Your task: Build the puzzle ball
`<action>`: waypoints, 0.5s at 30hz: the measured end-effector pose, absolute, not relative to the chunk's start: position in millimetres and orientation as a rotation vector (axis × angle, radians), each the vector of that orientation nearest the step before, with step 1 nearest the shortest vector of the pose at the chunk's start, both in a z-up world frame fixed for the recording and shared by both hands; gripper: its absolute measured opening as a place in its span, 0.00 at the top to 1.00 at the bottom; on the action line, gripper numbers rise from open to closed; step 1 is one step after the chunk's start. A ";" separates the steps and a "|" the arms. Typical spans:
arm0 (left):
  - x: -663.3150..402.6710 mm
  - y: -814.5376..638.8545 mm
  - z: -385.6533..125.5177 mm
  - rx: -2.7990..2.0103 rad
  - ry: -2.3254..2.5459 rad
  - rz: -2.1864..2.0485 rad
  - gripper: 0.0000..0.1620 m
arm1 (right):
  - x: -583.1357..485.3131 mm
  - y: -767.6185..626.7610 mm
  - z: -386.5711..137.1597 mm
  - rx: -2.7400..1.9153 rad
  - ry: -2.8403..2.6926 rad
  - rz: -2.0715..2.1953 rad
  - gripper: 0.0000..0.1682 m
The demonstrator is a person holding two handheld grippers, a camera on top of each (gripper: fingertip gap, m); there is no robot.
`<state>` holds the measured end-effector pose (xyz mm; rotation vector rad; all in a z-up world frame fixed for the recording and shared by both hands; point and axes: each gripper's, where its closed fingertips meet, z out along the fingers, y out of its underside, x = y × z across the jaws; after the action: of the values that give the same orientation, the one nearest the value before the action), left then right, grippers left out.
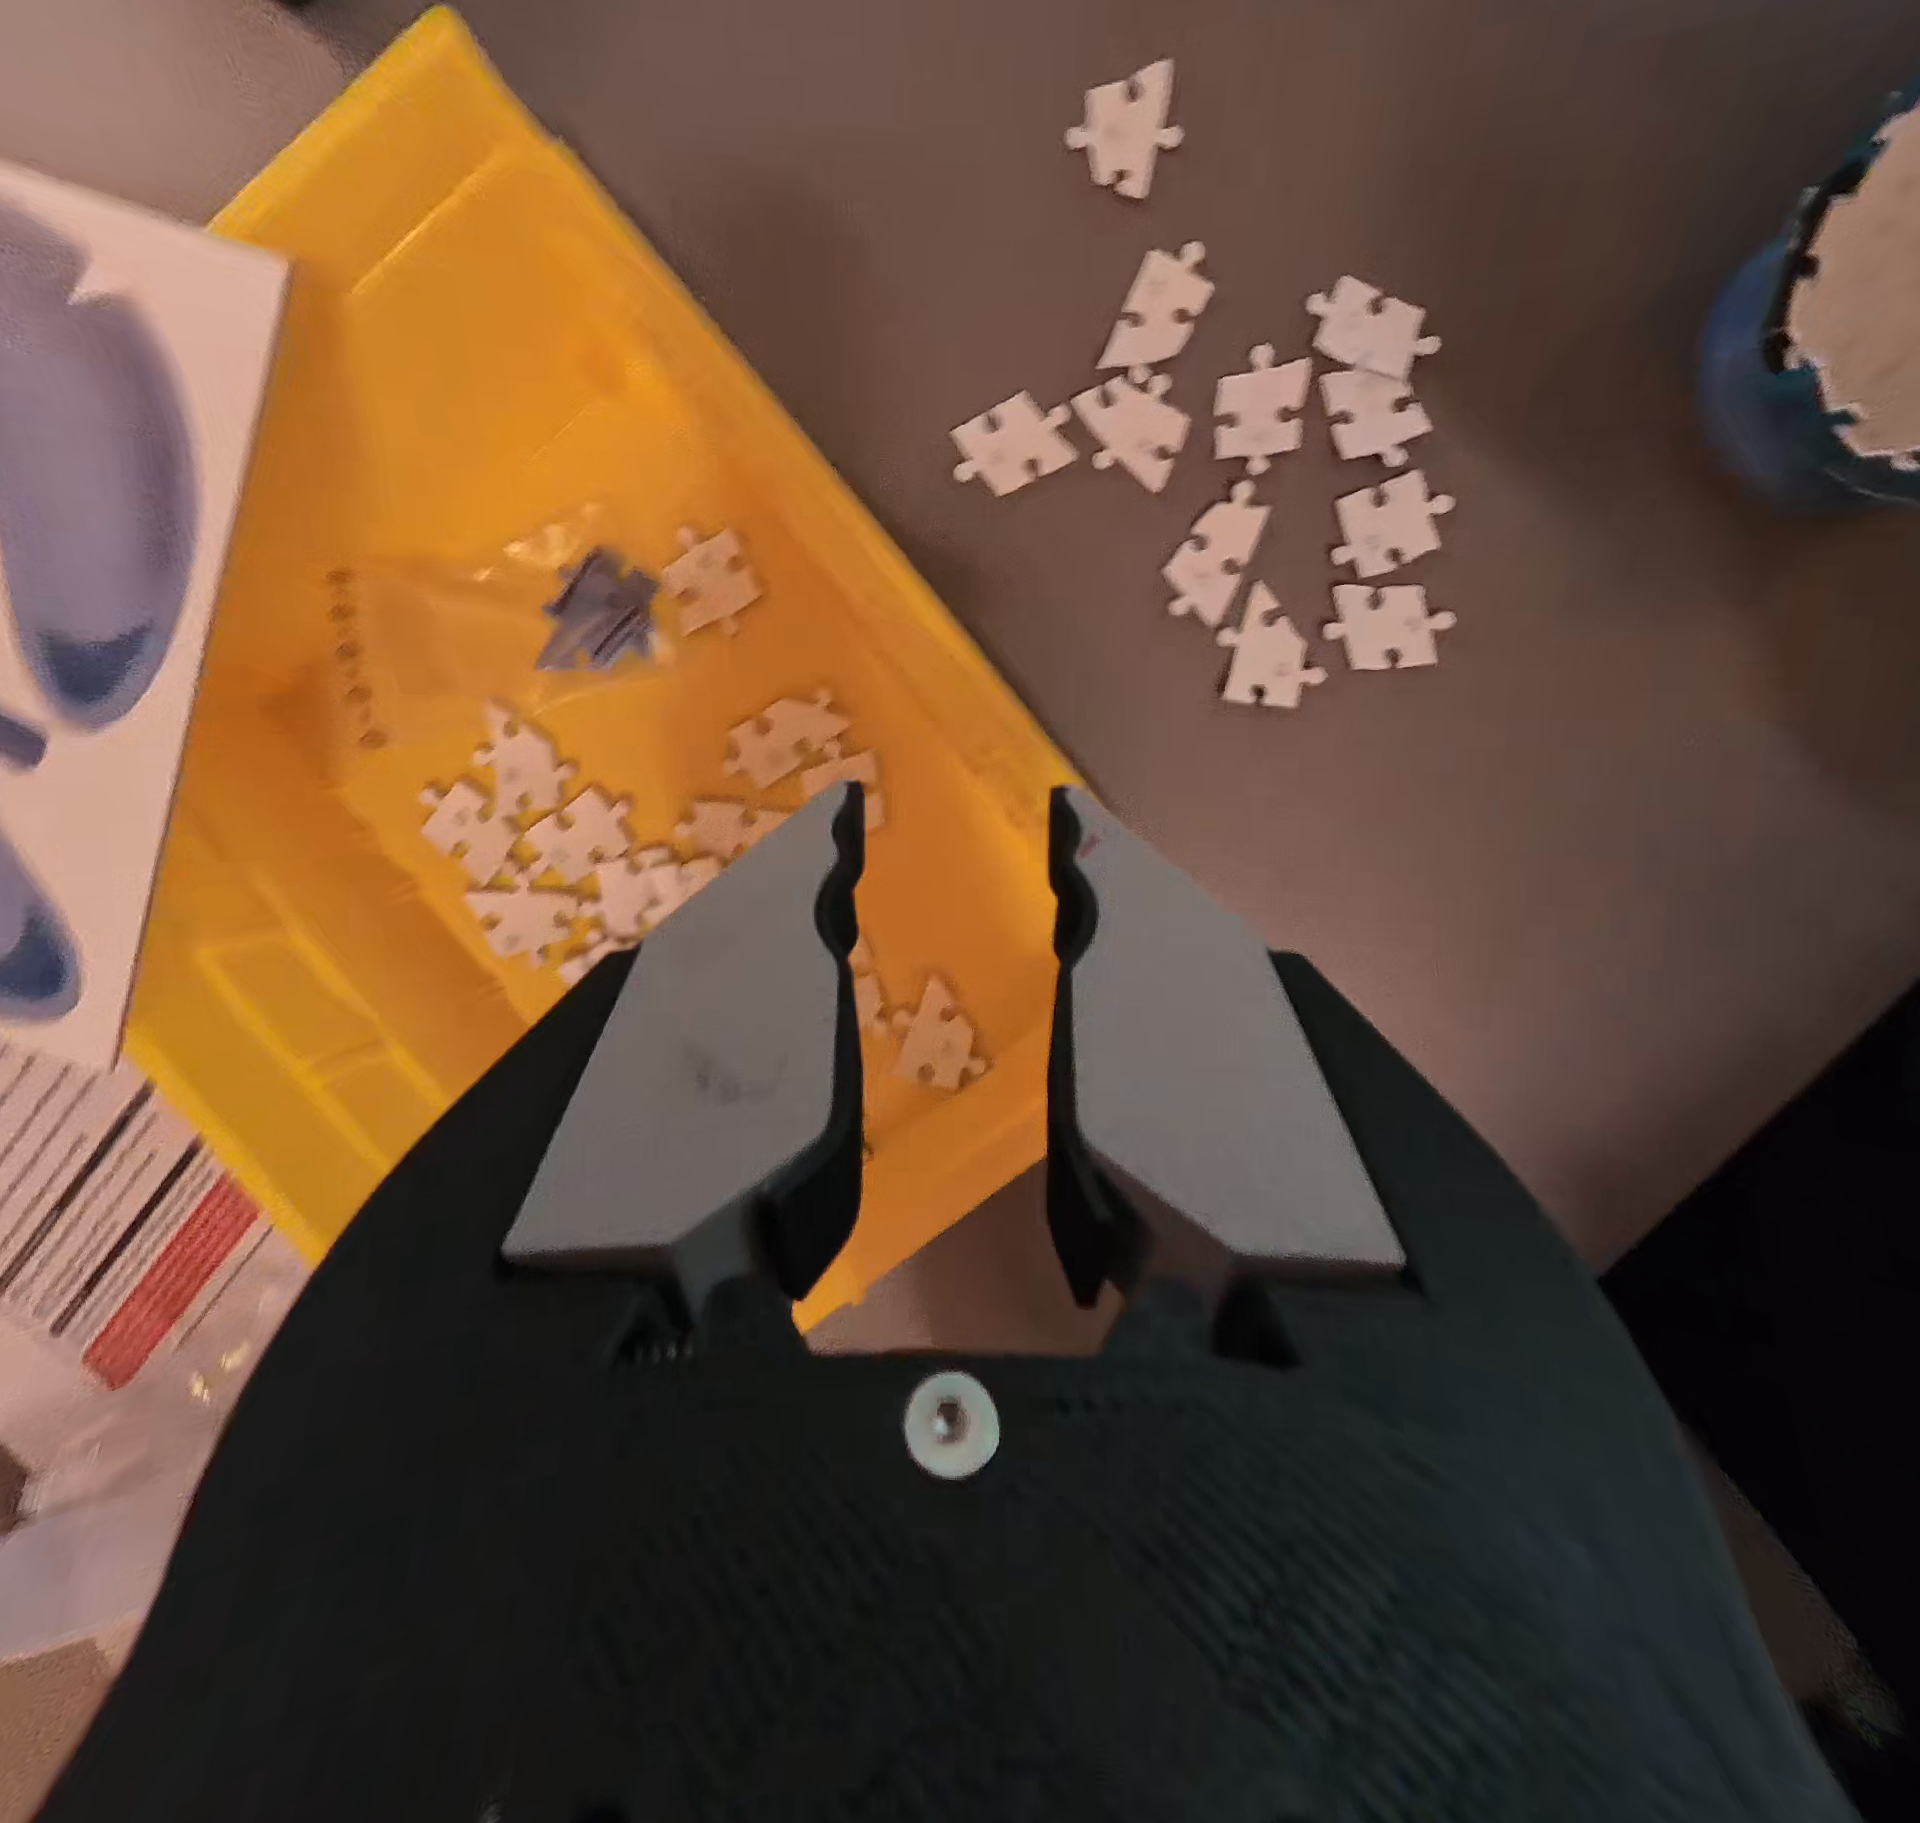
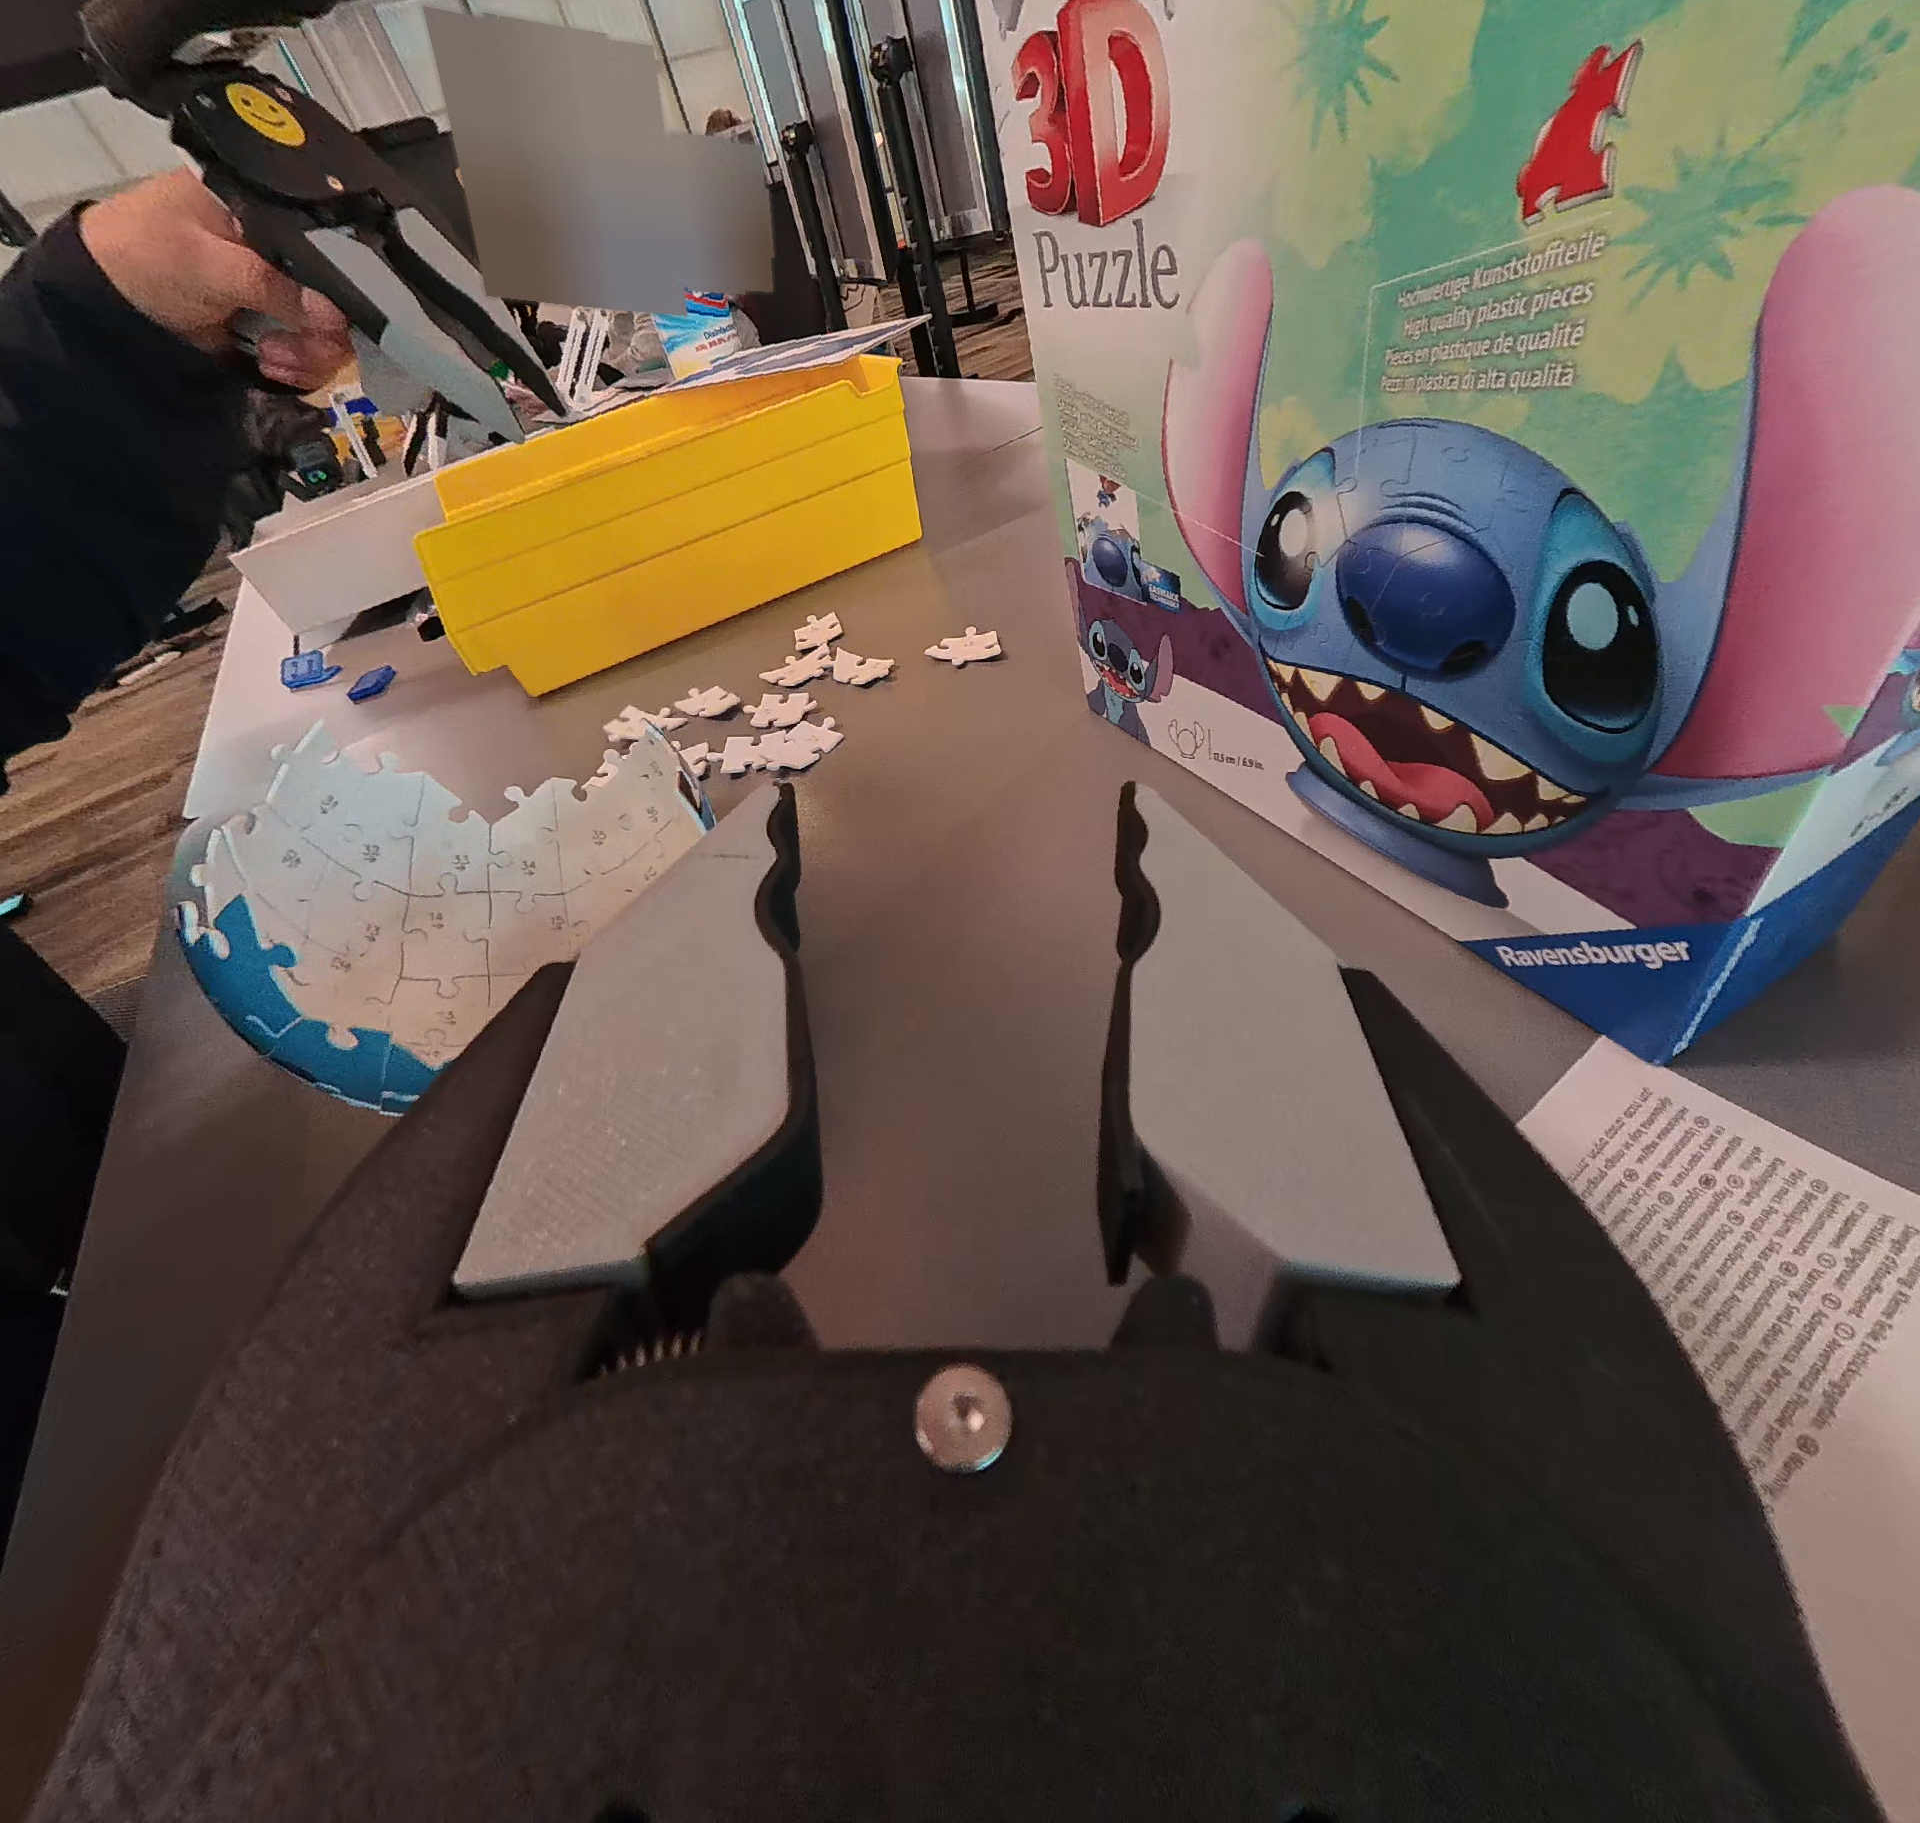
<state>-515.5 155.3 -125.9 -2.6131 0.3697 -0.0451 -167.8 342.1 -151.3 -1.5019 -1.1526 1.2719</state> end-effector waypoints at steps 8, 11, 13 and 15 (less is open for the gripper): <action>-586.3 127.0 -188.5 -2.769 0.062 -0.091 0.79 | -169.7 340.4 -151.6 -1.502 -1.159 1.278 0.65; -582.5 120.7 -217.3 -2.838 0.058 -0.128 0.78 | -169.8 339.7 -153.3 -1.507 -1.168 1.265 0.65; -579.6 115.7 -230.3 -2.872 0.060 -0.119 0.77 | -168.8 339.9 -152.1 -1.503 -1.163 1.262 0.65; -582.1 112.0 -240.1 -2.890 0.051 -0.060 0.77 | -167.7 340.4 -150.0 -1.497 -1.154 1.265 0.66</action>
<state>-582.1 112.0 -240.1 -2.8896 0.0505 -0.0604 -167.7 340.4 -150.0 -1.4973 -1.1539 1.2649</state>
